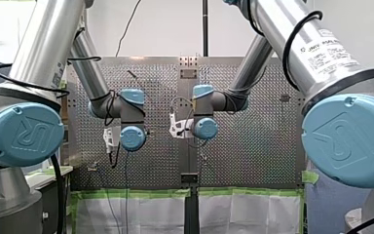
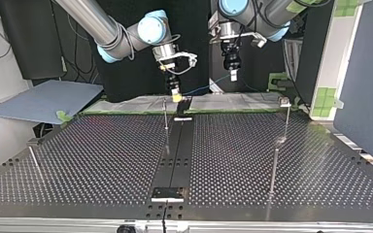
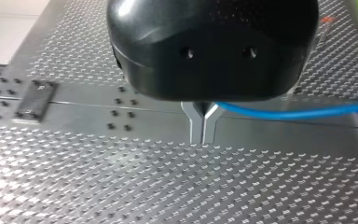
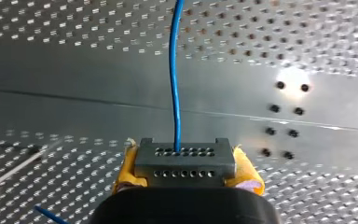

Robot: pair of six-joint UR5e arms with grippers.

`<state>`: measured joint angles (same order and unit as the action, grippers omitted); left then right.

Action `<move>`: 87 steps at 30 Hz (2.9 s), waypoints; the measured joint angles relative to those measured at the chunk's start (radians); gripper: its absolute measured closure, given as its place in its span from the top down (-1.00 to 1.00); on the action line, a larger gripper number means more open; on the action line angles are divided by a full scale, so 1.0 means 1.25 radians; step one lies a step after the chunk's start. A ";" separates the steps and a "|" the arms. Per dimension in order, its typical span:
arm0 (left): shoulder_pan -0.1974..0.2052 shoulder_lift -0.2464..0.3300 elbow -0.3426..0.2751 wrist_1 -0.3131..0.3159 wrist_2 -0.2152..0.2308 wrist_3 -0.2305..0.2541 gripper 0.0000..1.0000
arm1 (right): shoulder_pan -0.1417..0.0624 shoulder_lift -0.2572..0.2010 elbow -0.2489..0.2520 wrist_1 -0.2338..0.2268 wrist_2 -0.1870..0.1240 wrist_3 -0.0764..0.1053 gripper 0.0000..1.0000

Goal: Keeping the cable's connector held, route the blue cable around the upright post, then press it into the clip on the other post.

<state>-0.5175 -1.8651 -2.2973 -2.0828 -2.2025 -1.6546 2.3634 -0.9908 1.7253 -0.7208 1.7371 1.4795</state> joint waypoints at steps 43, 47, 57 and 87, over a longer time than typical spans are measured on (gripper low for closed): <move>0.152 0.289 0.242 -0.289 0.046 -0.069 -1.00 | -0.003 -0.137 -0.209 0.159 -0.133 0.068 -1.00; 0.180 0.319 0.249 -0.320 0.076 -0.069 -1.00 | 0.000 -0.137 -0.234 0.171 -0.138 0.068 -1.00; 0.254 0.363 0.259 -0.393 0.149 -0.070 -1.00 | 0.003 -0.137 -0.298 0.192 -0.145 0.074 -1.00; 0.449 0.267 0.432 -0.515 0.365 -0.162 -1.00 | -0.005 -0.068 -0.405 0.195 -0.195 0.094 -1.00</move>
<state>0.0431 -1.5310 -1.7575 -2.7260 -1.7468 -1.8566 2.3573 -1.0752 1.2196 -0.4764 1.4928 1.5965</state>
